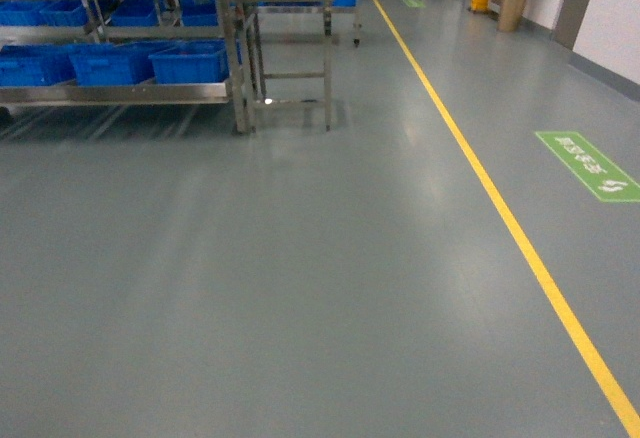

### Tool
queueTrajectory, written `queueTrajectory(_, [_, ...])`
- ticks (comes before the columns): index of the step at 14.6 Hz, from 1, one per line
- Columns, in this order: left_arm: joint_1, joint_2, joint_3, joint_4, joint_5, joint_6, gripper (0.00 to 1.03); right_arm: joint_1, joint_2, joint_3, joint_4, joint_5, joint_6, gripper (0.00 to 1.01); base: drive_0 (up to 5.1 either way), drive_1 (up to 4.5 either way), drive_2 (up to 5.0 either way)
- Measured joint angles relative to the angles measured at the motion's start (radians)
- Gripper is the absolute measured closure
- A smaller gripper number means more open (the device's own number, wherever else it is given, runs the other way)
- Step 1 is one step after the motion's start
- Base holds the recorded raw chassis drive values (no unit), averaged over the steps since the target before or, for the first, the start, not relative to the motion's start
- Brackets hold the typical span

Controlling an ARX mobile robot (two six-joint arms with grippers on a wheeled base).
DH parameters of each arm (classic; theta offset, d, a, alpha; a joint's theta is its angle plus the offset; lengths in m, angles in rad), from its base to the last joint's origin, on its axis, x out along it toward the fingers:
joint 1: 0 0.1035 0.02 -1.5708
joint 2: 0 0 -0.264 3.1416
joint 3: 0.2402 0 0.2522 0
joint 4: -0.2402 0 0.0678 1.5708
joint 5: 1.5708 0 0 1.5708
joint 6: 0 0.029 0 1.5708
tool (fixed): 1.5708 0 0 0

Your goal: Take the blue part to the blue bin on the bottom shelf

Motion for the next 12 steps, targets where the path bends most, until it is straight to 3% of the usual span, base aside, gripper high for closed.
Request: queueTrajectory(12, [0.000,0.002,0.000,-0.001,-0.003,0.000,0.59,0.000,0.000,0.000,0.001,0.000,0.000,0.03,0.0,4.17,-4.2])
